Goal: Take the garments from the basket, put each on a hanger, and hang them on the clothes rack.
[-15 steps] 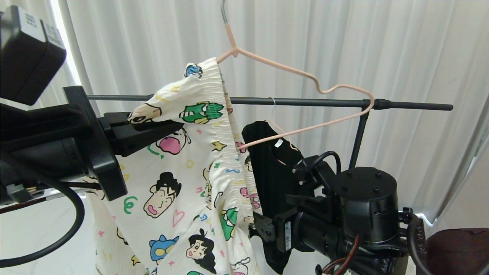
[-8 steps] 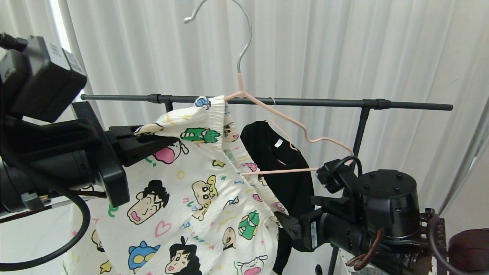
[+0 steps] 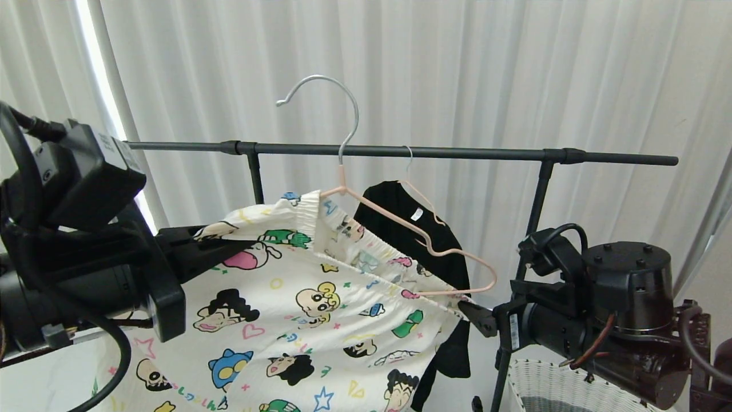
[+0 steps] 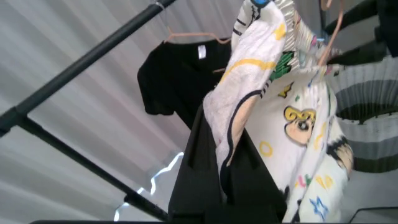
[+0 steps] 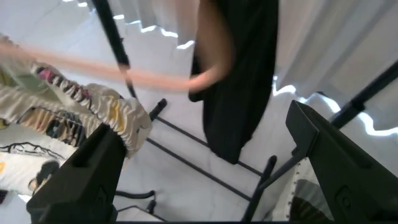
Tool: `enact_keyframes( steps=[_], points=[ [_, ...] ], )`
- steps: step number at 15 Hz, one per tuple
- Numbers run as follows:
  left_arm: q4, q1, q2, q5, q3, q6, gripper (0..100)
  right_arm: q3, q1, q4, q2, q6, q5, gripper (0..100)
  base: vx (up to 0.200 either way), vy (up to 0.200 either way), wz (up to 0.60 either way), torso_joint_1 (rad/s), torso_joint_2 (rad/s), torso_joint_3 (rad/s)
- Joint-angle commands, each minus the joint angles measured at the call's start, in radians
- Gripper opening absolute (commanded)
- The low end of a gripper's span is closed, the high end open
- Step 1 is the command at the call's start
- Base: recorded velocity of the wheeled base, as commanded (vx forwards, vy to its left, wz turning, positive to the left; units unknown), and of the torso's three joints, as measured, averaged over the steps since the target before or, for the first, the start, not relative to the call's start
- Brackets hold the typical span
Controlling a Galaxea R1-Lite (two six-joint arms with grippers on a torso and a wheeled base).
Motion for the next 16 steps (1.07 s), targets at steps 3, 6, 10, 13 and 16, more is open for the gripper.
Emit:
enact_keyframes(
  steps=[3,6,10,13,16],
  points=[
    [0.0,0.03,-0.064,-0.001,0.104,0.002,0,0.002,-0.026,0.0,-0.008,-0.005,-0.001,100,0.0,0.0,0.0,0.0,0.0,0.0],
    [0.0,0.076,-0.07,-0.041,0.13,0.0,0,0.003,-0.041,0.0,-0.008,-0.014,-0.001,100,0.0,0.0,0.0,0.0,0.0,0.0],
    [0.0,0.165,-0.07,-0.087,0.131,0.005,0,0.002,-0.07,0.0,-0.008,-0.042,0.006,100,0.0,0.0,0.0,0.0,0.0,0.0],
    [0.0,0.16,-0.053,-0.081,0.173,0.071,0,-0.011,-0.07,0.003,-0.026,-0.074,0.036,100,0.0,0.0,0.0,0.0,0.0,0.0],
    [0.0,0.164,0.005,0.028,0.222,0.239,0,-0.075,-0.069,0.12,-0.077,-0.143,0.13,100,0.0,0.0,0.0,0.0,0.0,0.0]
  ],
)
